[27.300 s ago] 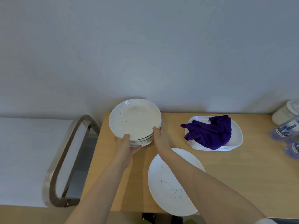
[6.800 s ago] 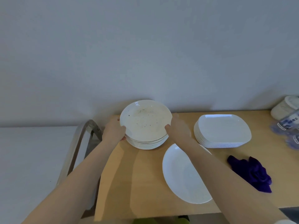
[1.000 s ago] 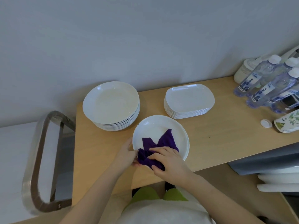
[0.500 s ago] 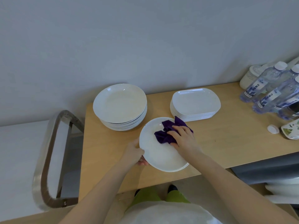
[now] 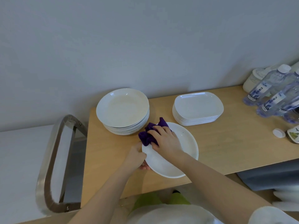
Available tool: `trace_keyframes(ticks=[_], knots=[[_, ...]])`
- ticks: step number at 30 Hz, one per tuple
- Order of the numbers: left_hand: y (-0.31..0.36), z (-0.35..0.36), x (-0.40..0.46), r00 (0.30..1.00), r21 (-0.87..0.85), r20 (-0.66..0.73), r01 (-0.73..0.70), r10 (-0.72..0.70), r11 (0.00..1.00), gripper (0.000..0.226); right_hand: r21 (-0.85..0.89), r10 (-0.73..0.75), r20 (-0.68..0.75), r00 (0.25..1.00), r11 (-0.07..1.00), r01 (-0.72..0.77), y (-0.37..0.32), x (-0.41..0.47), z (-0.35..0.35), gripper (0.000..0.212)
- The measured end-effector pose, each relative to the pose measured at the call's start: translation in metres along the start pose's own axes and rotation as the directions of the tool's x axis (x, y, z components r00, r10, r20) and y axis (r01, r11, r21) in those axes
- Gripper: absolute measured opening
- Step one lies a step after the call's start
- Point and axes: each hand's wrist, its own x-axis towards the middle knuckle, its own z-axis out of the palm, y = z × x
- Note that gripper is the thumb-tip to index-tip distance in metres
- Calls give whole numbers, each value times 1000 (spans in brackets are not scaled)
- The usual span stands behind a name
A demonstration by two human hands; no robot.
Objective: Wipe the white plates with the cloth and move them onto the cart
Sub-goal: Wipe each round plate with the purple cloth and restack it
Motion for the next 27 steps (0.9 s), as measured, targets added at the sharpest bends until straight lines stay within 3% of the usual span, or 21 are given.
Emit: trace_keyframes(ticks=[6,10,12,15,17,19,21,25,27], knots=[[0,1,-1,1000,-15,22,-8,9,1000,57,-182,280,-34,959,942,-282,25,1,-15,40],[0,1,0,1000,-13,15,-10,10,1000,61,-147,392,-16,920,909,-390,20,2,-16,39],[1,1,-2,1000,-2,9,-11,11,1000,63,-91,387,8,922,918,-385,14,8,-15,43],[2,1,-3,1000,-14,1,0,0,1000,65,21,221,46,974,975,-223,3,12,-12,49],[3,1,-4,1000,-20,-7,20,-21,1000,63,7,65,67,996,998,-66,-3,10,-11,50],[3,1,-5,999,-23,-10,34,-34,999,62,-58,10,86,996,998,-5,-6,11,-10,47],[4,1,-4,999,-29,-16,46,-47,999,64,-102,69,97,993,993,-59,-5,16,-12,46],[4,3,-2,995,-20,-41,85,-85,996,69,-168,332,85,939,934,-315,7,22,-22,45],[3,3,-1,994,-29,-57,94,-95,995,68,-172,368,81,926,921,-350,16,18,-26,47]])
